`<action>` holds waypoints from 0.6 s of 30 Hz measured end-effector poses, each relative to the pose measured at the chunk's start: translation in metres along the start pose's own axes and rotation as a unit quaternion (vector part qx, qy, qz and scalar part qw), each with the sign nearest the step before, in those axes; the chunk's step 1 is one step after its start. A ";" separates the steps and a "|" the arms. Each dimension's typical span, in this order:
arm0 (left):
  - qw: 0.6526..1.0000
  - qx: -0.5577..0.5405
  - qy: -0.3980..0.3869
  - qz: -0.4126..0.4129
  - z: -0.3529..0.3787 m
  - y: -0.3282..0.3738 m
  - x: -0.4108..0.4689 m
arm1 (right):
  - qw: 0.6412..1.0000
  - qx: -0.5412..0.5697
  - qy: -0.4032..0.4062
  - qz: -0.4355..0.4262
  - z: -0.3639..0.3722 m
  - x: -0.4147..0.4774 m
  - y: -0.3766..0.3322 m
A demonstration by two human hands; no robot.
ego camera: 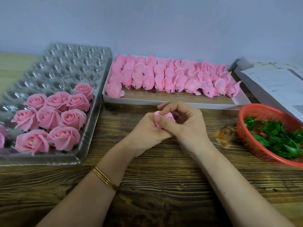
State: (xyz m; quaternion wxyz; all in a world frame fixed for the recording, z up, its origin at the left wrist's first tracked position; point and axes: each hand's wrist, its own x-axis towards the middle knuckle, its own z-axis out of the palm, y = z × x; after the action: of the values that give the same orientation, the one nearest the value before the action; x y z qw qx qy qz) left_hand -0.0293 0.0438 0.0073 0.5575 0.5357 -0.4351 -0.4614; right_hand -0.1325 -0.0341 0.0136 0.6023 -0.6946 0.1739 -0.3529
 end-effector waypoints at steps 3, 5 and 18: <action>1.000 0.006 0.001 0.001 0.001 0.002 -0.001 | 1.000 -0.022 0.001 0.001 0.001 -0.001 -0.001; 1.000 0.023 0.009 0.003 0.001 0.001 -0.001 | 0.999 -0.033 -0.002 -0.001 0.002 -0.002 -0.003; 0.992 0.113 0.059 0.023 0.000 0.000 -0.001 | 0.998 -0.048 -0.047 0.006 0.000 -0.003 -0.005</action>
State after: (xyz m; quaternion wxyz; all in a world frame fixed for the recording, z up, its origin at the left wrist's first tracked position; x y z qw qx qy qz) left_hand -0.0291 0.0450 0.0074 0.5284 0.6115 -0.4630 -0.3639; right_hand -0.1351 -0.0312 0.0174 0.5776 -0.7376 0.1667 -0.3074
